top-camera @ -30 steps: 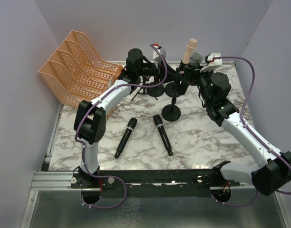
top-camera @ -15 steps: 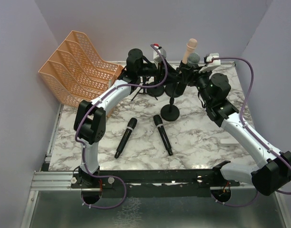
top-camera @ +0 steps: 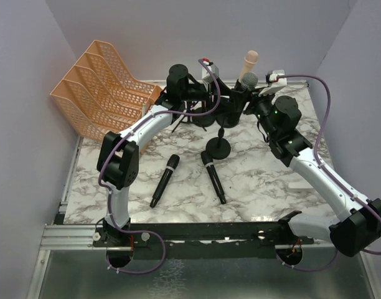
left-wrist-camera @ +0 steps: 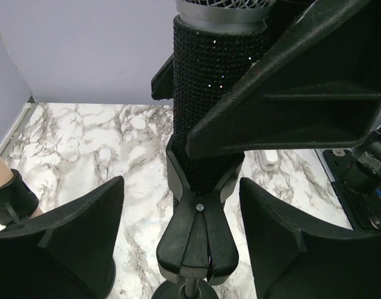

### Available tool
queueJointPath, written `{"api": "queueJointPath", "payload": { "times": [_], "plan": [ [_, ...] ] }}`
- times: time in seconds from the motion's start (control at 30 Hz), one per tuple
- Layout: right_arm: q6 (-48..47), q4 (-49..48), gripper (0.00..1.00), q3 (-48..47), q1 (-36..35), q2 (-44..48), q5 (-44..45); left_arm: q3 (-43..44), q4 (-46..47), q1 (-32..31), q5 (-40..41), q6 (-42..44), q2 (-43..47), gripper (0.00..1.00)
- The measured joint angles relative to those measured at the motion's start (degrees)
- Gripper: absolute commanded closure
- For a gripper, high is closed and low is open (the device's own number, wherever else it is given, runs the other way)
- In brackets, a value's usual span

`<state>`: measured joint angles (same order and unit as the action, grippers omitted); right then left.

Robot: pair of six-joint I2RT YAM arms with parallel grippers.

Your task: Attach the microphones to the stand

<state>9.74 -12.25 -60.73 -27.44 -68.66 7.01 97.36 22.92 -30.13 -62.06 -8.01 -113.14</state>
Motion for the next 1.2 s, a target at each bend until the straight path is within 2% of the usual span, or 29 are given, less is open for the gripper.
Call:
{"api": "queueJointPath", "payload": {
  "times": [0.23,0.43,0.63,0.93,1.07,1.2],
  "plan": [
    [2.86,4.72,0.28,-1.90,-0.04,1.11,1.79,-1.09,0.00,0.35,0.66,0.57,0.68,0.15],
    [4.50,9.09,0.26,-2.36,-0.11,4.70,2.25,-4.44,-0.42,1.18,1.44,1.25,4.42,0.08],
    [5.27,12.22,0.27,-1.55,-0.24,9.44,2.10,-9.07,-0.31,1.70,5.11,1.77,11.43,0.07],
    [3.93,8.83,0.29,14.75,-0.24,15.39,-5.27,-22.18,-0.31,1.79,22.64,-0.92,24.72,0.07],
    [3.72,3.15,0.33,23.39,-0.24,11.41,-8.31,-28.79,-0.39,1.79,30.56,-4.72,31.12,0.07],
    [3.21,-4.15,0.34,28.22,-0.26,5.03,-12.26,-34.80,-1.57,1.90,37.90,-7.50,38.56,0.07]
  ]
}}
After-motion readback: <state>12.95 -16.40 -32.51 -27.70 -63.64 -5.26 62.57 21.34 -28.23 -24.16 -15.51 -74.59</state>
